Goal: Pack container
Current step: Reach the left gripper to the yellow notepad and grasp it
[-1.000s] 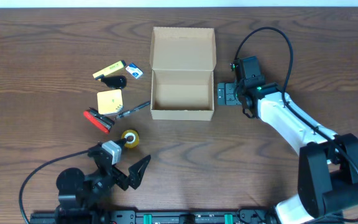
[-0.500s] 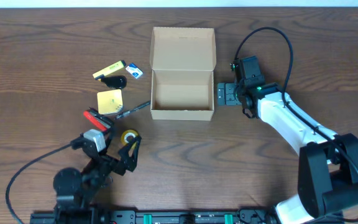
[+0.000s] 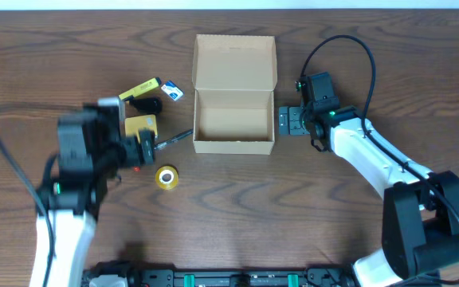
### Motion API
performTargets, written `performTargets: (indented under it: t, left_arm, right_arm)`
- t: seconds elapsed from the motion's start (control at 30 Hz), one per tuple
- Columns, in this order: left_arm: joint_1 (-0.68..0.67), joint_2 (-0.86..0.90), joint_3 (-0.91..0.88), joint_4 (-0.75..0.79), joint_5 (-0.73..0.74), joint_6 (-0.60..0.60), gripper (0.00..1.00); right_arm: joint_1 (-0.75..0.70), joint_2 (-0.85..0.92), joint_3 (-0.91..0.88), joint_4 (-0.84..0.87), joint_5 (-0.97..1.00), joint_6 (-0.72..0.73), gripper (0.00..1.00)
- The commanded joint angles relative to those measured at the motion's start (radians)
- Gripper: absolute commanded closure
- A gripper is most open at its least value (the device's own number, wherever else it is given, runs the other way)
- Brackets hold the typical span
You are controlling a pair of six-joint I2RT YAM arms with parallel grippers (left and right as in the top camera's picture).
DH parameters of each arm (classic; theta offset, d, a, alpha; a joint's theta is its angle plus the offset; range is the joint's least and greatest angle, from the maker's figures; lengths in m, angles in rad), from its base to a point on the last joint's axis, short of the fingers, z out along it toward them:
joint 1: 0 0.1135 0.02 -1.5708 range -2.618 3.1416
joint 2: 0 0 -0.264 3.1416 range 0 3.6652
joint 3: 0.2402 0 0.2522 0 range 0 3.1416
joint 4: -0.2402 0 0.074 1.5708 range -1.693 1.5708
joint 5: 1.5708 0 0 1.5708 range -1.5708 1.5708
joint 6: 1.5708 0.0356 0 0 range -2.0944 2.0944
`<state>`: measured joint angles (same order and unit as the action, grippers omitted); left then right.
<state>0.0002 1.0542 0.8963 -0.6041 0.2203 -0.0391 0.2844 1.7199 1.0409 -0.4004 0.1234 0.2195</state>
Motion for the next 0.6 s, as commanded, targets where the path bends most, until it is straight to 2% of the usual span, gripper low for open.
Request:
performTargets:
  t: [0.0, 0.13, 0.2, 0.57]
  left_arm:
    - [0.007, 0.147, 0.119, -0.016, -0.113, 0.083, 0.05]
    - [0.007, 0.320, 0.206, -0.019, -0.104, 0.122, 0.05]
    - [0.007, 0.383, 0.217, -0.018, -0.051, 0.122, 0.05]
    - [0.006, 0.522, 0.217, 0.014, -0.043, 0.122, 0.05]
  right_arm:
    - [-0.009, 0.008, -0.003, -0.001, -0.001, 0.011, 0.01]
    - [-0.009, 0.008, -0.003, -0.001, -0.001, 0.011, 0.01]
    - [-0.009, 0.008, -0.003, -0.001, 0.000, 0.011, 0.01]
    - [-0.009, 0.008, -0.003, -0.001, -0.001, 0.011, 0.01]
